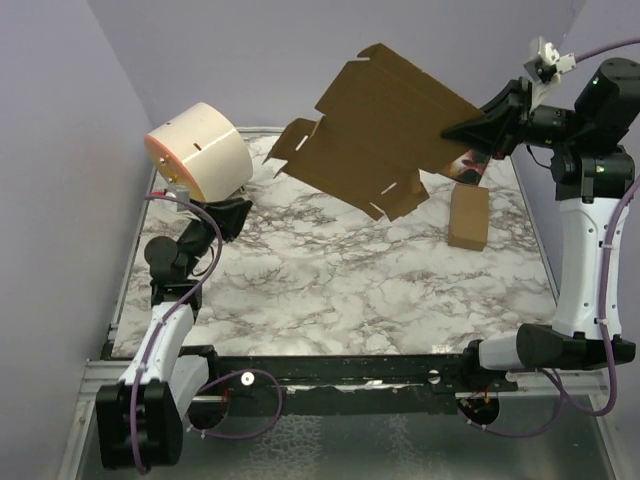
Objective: Fold the paper box
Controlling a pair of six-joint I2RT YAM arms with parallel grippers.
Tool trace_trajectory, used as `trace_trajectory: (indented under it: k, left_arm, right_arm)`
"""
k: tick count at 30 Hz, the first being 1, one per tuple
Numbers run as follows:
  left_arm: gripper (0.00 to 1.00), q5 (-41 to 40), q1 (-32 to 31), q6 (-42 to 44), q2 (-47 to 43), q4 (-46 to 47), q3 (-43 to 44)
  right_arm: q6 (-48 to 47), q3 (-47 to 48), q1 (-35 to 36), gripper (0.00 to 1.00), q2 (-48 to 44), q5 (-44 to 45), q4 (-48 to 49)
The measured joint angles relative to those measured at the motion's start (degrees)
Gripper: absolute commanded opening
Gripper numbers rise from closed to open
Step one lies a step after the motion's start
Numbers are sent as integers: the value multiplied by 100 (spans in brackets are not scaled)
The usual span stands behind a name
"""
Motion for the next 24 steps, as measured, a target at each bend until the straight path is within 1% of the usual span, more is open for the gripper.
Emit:
trace_trajectory:
  k: [2,3,4,7,9,10,14,19,24]
  left_arm:
    - [46,83,-4,-446,487,933,-590]
    - [49,149,-17,-619,682,1259,-737]
    - [52,223,-92,-826,1038,1838,-866]
    - [63,332,-531,-1213,1683,3147,-807]
    - [66,404,-898,-1388,1958,3849,-645]
    - [67,426,-1141,-1443,2087,4207,-542]
    - [72,505,-1513,-1480,2175,4675,-466]
    - [82,516,-1655,-1537,1963,4730,-599]
    - [82,-4,-1860,-1565,1829,4618,-568]
  right_arm:
    - [732,96,0,1,37,-101,562]
    - [1193,98,0,1,52,-160,909]
    - [1714,63,0,1,74,-214,1388]
    - [3021,-146,-13,1,116,-352,2647]
    - [3821,-334,-68,1,157,-411,3460]
    - [4048,-369,-101,1,186,-415,3694]
    - [4715,-455,-269,1,258,-415,4264]
    - [4911,-581,-297,1,238,-411,4527]
    - [4986,-820,-297,1,219,-409,4629]
